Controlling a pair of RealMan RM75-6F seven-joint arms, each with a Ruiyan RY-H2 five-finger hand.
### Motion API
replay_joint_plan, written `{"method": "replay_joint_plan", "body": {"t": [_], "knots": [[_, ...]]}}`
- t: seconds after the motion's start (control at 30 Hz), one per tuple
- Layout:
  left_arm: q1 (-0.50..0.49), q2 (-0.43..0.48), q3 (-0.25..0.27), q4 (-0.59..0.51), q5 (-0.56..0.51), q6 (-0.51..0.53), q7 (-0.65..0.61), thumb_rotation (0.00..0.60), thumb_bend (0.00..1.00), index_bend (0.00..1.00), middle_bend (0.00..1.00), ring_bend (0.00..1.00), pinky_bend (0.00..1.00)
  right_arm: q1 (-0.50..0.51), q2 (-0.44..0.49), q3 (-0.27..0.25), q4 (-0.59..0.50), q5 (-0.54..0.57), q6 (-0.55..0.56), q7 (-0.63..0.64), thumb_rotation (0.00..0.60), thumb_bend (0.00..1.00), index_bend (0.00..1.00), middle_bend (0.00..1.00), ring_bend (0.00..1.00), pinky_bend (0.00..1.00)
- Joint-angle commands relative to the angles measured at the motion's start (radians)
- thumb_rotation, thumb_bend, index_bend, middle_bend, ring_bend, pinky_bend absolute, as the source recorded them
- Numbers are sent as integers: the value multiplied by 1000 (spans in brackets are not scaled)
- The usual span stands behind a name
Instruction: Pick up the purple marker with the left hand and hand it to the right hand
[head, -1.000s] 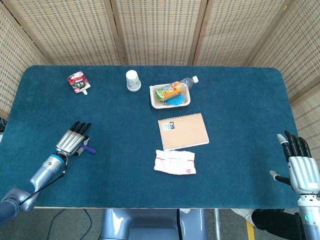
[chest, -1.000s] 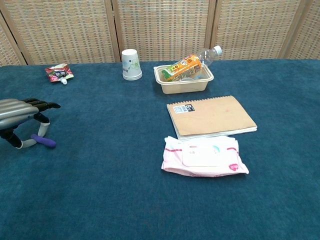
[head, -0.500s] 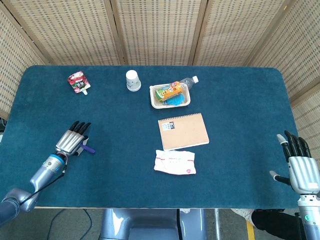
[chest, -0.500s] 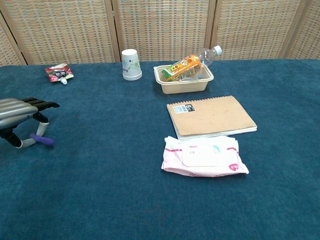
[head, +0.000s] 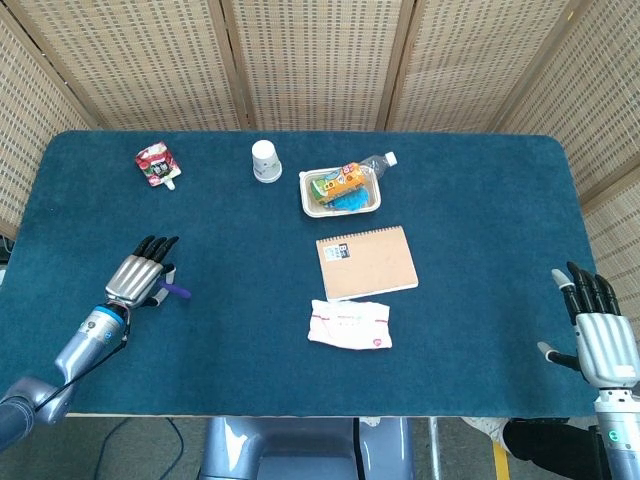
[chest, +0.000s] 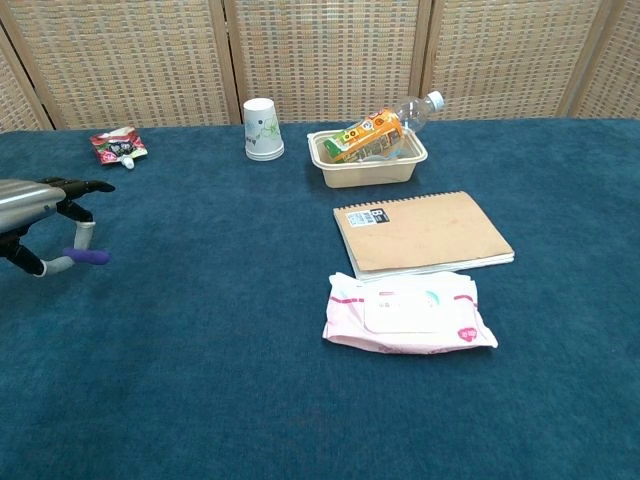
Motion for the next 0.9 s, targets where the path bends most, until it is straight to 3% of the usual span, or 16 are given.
{"method": "replay_joint_plan", "body": {"t": [0.03,0.23,0.37,0.63,0.9], "knots": [[4,13,-21,-38,-1,40,-59,600,486,710,0,0,0,3,2,0,-2,-1,-8,19,600,0,89,0,0,0],[-12,21,-52,-132,4,74,-195,600,484,713,0,0,0,26,23,4,-3,-7,-51,107,600,0,125,0,0,0],[-34,22,-66,-194,5,63,-219,600,485,714,0,0,0,47,44,11,-9,-13,-81,164,600,0,214,0,0,0],[-121,-42,-141,-348,-49,-15,-173,600,485,719,0,0,0,125,118,55,-61,-26,-171,341,600,2,331,44,0,0],[-203,-128,-221,-432,-141,-93,-70,600,485,719,0,0,0,227,164,83,-120,-57,-283,463,600,159,399,37,0,0]]}}
